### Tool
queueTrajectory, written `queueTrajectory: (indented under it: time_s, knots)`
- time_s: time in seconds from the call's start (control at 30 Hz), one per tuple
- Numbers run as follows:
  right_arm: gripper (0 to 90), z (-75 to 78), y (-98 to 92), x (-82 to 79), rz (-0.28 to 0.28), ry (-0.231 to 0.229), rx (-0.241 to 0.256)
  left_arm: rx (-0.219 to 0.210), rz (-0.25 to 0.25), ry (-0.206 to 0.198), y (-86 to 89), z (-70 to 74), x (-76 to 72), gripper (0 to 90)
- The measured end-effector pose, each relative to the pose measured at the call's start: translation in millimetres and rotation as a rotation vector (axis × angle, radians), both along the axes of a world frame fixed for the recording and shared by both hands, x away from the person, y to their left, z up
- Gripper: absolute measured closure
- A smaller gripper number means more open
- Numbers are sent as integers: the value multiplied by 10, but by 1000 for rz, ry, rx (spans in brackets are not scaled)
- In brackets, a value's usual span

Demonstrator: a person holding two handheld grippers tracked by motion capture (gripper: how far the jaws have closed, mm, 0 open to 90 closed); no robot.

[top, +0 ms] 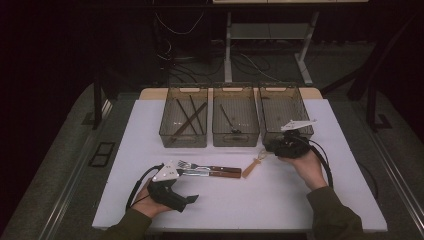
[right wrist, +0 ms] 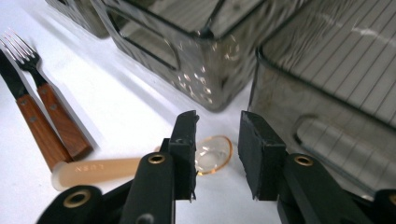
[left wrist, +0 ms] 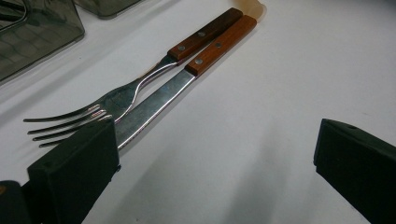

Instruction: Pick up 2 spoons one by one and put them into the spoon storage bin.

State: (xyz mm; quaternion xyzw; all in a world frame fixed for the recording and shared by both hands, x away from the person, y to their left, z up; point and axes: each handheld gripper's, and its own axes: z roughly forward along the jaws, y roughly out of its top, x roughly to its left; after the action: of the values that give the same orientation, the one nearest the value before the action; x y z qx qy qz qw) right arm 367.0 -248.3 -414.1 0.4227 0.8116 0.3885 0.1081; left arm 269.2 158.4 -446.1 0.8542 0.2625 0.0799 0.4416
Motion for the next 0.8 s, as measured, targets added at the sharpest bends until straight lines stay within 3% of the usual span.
queueTrajectory:
  time_s: [0.37,0.57,0.8]
  knots:
    - [613,-243,-41,89,-27,42,25,3,-4,1,0,-5,3,0]
    - [649,-322,-1,131,-23,71,45,4,-4,1,0,-6,3,0]
    - [700,-377,38,133,5,82,20,4,-5,2,2,-6,4,0]
